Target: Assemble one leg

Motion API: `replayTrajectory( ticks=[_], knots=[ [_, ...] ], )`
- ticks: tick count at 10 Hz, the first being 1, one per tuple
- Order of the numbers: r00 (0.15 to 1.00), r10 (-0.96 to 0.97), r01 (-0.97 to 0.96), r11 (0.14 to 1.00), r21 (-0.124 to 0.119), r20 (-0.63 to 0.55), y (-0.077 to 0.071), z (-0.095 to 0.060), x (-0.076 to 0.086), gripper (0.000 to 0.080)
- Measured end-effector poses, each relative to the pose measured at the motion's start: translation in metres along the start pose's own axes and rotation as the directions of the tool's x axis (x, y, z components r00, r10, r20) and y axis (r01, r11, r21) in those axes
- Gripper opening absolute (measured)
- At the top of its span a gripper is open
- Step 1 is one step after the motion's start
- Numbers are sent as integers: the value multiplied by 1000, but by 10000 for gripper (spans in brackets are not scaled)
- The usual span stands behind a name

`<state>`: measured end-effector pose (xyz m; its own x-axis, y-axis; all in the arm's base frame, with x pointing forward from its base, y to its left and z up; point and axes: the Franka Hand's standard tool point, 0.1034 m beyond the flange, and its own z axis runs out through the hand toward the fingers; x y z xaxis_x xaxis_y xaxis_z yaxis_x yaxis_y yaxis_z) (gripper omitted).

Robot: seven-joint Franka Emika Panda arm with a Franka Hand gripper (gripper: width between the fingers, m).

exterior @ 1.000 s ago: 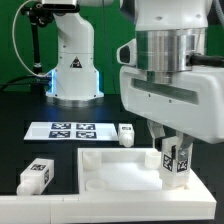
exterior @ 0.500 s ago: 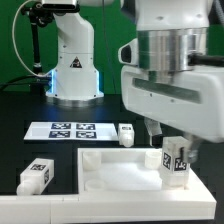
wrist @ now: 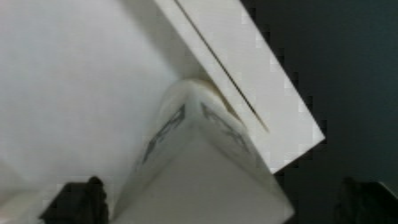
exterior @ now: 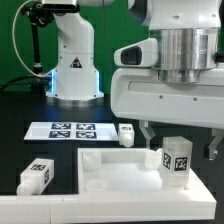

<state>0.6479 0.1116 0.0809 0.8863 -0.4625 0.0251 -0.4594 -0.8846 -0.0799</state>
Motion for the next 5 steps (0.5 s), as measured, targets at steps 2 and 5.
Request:
replayTrajectory(
  ticks=[2, 5],
  knots=[
    [915, -404, 404, 915, -17, 13, 3, 0, 3, 649],
    [865, -500, 501, 865, -24, 23, 4, 0, 4, 621]
  ],
)
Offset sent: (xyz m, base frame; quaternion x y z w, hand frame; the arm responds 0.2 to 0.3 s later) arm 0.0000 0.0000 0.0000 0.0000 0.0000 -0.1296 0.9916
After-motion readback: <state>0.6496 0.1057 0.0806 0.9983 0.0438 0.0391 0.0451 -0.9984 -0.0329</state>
